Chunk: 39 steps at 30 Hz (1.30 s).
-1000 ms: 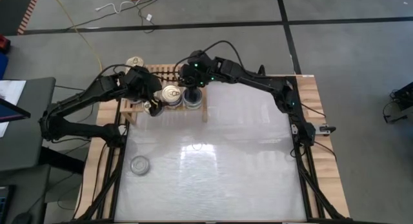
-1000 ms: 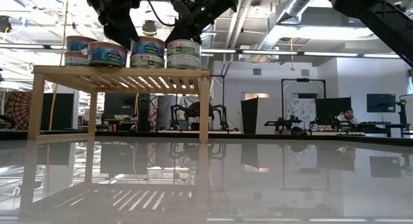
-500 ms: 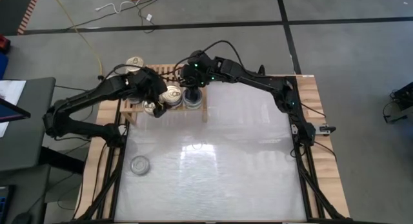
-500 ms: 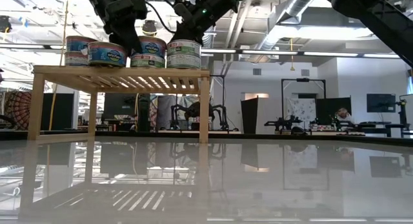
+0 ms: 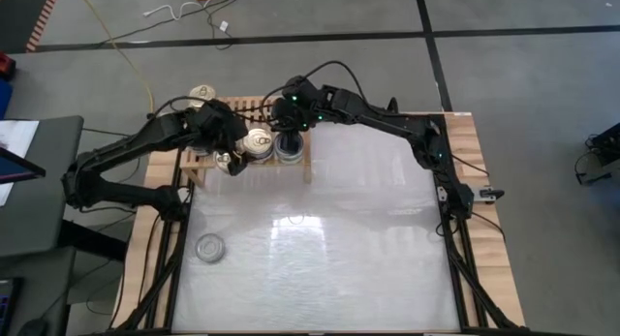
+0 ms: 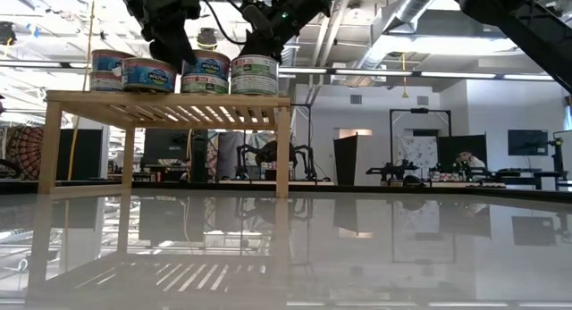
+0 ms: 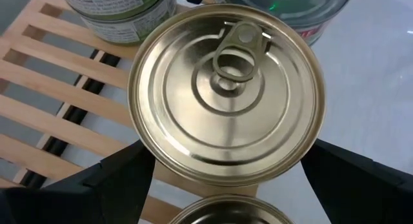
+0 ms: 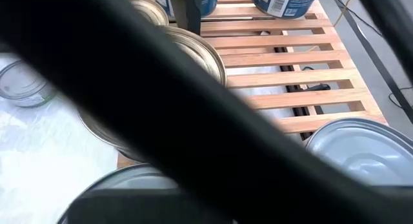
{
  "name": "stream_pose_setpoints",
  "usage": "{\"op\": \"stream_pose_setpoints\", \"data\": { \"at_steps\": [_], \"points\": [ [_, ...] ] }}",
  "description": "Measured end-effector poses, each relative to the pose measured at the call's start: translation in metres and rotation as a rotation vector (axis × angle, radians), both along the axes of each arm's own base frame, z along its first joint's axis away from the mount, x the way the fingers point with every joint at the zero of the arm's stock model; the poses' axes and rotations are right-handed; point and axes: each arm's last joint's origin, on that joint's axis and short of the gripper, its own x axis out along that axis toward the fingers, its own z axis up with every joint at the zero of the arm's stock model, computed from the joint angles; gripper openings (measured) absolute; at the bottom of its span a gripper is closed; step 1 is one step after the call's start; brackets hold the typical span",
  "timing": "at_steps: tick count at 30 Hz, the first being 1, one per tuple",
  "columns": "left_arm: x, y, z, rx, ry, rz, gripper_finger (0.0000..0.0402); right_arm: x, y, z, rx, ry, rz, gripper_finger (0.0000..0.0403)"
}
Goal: Stack canned seafood by type on shelf
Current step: Stack the blue tuna can on top of the bottom right blue tuna can on the shelf
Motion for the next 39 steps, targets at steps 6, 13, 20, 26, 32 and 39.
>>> {"op": "stream_pose_setpoints", "data": {
  "at_steps": [6,13,20,26,32,39],
  "points": [
    [0.0019,0.0010,-0.0006,0.002,-0.002,-0.001,0.0367,-0.0005,0.0002,-0.0007,-0.021,0.012,0.019,0.0018],
    [0.0022,0.0012,0.0003,0.004,-0.010,0.002,0.0367,0.0003,0.0027,-0.0007,-0.047,0.015,0.052,0.0017],
    [0.0022,0.0012,0.0002,-0.003,-0.012,0.008,0.0367,0.0029,0.0085,0.0004,-0.059,-0.002,0.102,0.0017],
    [0.0021,0.0011,0.0003,-0.005,-0.014,0.012,0.0367,0.0031,0.0086,0.0005,-0.060,-0.003,0.102,0.0017],
    [0.0033,0.0018,0.0017,0.002,-0.034,0.017,0.0367,0.0033,0.0084,0.0020,-0.064,-0.014,0.101,0.0016],
    [0.0027,0.0015,0.0033,0.008,-0.047,0.017,0.0367,0.0033,0.0088,0.0025,-0.063,-0.017,0.103,0.0016]
  ]
}}
